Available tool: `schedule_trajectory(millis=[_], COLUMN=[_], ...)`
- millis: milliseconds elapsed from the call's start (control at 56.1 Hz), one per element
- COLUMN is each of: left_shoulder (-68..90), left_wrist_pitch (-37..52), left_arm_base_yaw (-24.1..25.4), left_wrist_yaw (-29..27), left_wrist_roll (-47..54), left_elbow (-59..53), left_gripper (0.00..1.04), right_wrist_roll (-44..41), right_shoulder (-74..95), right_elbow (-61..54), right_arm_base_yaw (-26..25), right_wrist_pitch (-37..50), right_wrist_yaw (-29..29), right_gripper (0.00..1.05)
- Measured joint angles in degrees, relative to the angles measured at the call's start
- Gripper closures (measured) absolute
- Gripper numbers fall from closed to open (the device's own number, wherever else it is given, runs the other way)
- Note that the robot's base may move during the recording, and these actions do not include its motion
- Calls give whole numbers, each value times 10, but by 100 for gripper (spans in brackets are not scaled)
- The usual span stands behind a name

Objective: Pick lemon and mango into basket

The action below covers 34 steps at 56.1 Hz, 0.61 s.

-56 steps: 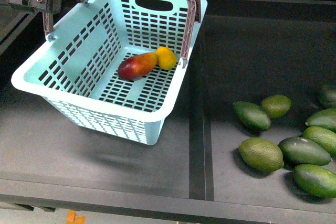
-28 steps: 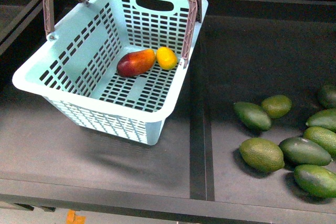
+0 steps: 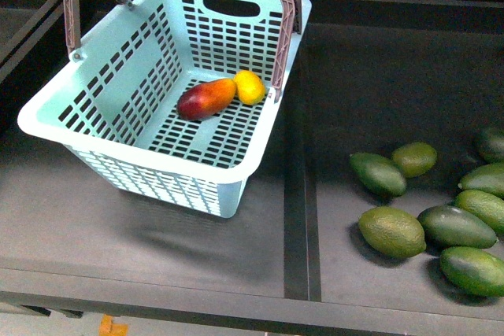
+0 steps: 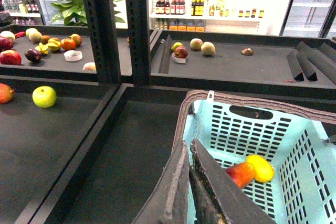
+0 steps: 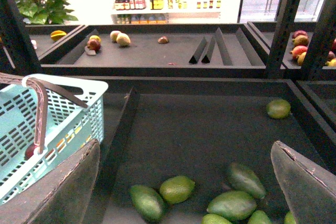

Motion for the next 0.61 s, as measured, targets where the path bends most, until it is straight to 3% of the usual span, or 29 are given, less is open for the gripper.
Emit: schedule_trajectory(millis=[143,607], left_shoulder=[-63,-311], left_wrist_pitch=[-45,-255], left_arm_base_yaw=[45,47], left_wrist_yaw=[43,47], left_wrist_roll=[1,2], left_elbow=[-32,-56], left_gripper=[101,101], right_wrist_roll=[0,0], right_shoulder=[0,0], right_elbow=[0,0], right_arm_base_yaw=[0,0], right_wrist_pitch=[0,0], right_wrist_yaw=[0,0], right_gripper=[9,9])
